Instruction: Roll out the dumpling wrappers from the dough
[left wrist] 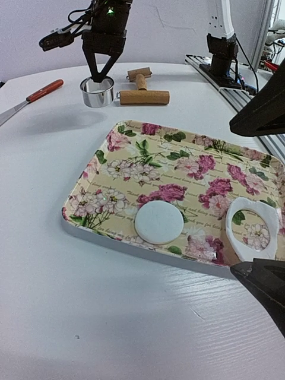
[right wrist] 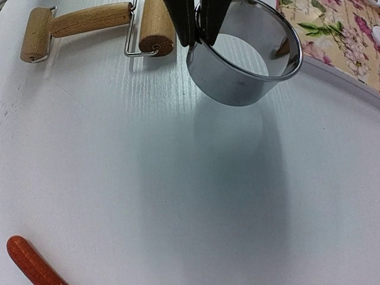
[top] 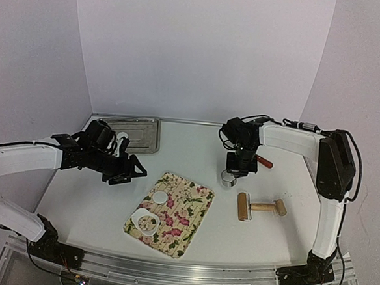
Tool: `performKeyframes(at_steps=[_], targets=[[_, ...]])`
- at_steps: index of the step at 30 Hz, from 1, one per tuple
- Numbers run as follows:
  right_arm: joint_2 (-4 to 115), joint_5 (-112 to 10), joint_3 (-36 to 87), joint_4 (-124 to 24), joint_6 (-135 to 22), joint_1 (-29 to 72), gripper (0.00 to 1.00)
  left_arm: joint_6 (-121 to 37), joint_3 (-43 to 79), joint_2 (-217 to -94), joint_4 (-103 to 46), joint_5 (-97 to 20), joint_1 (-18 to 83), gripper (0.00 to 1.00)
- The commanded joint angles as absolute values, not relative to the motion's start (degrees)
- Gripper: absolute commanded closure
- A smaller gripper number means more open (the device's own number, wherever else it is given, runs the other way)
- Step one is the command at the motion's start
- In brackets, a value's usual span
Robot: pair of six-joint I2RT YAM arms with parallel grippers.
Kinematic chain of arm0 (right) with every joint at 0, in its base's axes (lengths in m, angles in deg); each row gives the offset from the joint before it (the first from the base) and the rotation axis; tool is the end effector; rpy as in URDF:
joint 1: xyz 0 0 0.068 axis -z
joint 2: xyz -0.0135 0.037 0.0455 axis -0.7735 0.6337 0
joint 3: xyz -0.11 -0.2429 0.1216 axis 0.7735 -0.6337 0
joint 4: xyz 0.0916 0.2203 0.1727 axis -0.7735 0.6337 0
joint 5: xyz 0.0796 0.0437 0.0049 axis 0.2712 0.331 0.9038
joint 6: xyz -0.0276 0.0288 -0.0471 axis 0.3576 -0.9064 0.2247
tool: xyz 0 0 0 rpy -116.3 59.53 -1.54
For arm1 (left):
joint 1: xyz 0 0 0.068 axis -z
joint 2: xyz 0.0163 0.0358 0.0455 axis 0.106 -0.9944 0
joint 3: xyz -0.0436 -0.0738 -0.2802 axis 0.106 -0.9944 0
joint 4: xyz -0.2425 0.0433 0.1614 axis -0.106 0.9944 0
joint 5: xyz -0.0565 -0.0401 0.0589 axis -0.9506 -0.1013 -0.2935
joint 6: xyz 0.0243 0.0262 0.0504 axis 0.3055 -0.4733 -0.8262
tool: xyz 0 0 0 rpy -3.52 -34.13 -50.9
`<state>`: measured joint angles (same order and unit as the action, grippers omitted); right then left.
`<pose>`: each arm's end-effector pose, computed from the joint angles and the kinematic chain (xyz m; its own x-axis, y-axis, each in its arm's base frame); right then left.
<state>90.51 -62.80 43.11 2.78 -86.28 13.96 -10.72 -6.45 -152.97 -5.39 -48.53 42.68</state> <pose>0.3676 0.2695 0.2021 -0.9691 0.0174 -0.2459 -0.0044 0.9961 0.0882 0.2298 -0.1889 0.2319 -0.9319 -0.1100 -0.3456 0.1444 0.7615 -0.6318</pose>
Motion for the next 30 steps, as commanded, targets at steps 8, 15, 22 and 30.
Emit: performKeyframes(at_steps=[8, 15, 22, 30], targets=[[91.40, -59.31, 39.60, -0.18, -85.20, 16.07, 0.93, -8.42, -6.36, -149.80, -5.88, -48.47, 42.12, 0.01], [90.86, -58.77, 38.96, -0.88, -84.82, 17.30, 0.78, -7.90, -6.56, -148.48, -5.36, -47.76, 42.03, 0.00], [84.97, -59.51, 39.15, -0.91, -82.23, 21.35, 0.55, -8.35, -4.81, -148.24, -3.87, -46.76, 41.86, 0.01], [87.05, -58.79, 42.93, -1.01, -66.38, 30.30, 0.41, -8.40, -4.39, -150.53, -4.74, -47.49, 41.19, 0.01]])
